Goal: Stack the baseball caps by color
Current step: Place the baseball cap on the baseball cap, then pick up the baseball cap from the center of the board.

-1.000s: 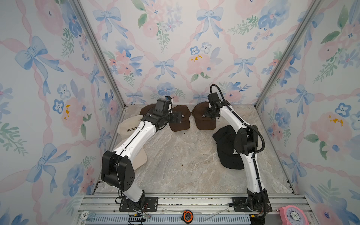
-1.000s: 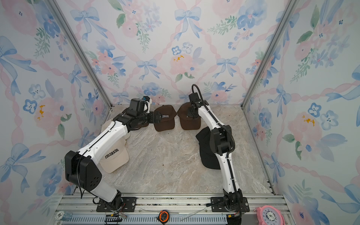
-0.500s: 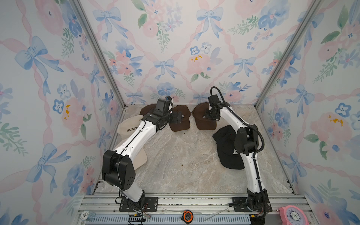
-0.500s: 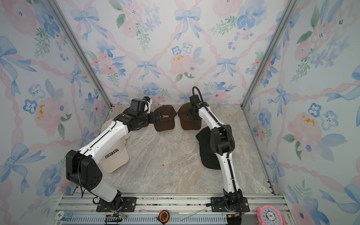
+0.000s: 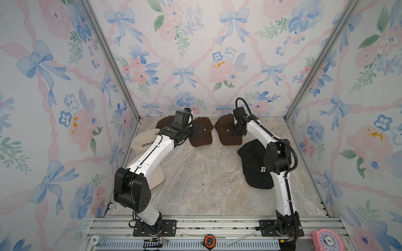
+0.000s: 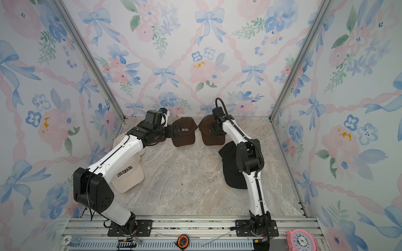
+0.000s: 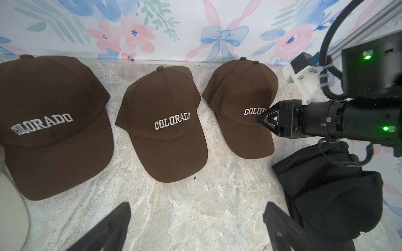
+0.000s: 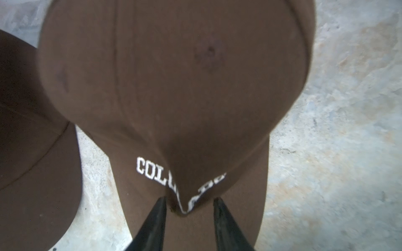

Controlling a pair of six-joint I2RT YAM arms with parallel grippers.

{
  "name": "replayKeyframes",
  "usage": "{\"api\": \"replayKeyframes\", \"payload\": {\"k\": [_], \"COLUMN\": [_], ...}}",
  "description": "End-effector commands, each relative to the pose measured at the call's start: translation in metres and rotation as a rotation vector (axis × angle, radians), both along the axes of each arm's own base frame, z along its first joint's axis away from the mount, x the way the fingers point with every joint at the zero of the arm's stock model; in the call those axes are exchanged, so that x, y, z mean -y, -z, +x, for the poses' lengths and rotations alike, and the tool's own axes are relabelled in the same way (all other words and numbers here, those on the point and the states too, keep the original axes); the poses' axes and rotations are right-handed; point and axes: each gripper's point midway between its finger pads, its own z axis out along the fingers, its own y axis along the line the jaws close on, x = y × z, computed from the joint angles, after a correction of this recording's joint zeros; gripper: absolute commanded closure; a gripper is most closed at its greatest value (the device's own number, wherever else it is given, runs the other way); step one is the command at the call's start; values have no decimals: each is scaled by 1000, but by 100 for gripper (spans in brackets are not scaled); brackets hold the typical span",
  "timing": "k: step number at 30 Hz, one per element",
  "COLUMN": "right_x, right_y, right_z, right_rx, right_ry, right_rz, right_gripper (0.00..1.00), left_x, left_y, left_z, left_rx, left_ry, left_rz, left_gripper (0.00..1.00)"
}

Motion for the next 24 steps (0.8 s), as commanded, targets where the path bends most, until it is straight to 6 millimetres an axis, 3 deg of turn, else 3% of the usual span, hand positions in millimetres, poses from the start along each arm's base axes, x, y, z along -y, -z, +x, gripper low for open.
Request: {"api": "replayKeyframes", "payload": {"k": [1, 5, 10, 18, 20, 21, 24], "right_x": [2, -6, -24, -62, -73, -78, -94], "right_y": [-42, -67, -86, -94, -96, -96, -97], "right_z": [-8, -13, -20, -24, -25, -25, -25], "right_rx": [36, 61, 80, 94, 101, 103, 117], "right_ry": [-3, -27, -68, -128, -143, -148, -170], "right_rz": [29, 49, 59, 69, 74, 77, 89], "right_gripper": [54, 47, 44, 36, 32, 25, 21], "left_x": [-6, -7, -11, -22, -27, -29, -36], "left_y": [-8, -8, -7, -4, -3, -3, -2], "left_z": [-8, -12, -18, -33, -37, -39, -45], "left_rx": [10, 8, 6, 13, 16, 17, 22], "left_ry": [-17, -21, -29, -53, -59, -62, -73], "left_rz": [-16, -24, -25, -7, 1, 5, 6], "left_gripper": [2, 2, 2, 2, 2, 2, 2]}}
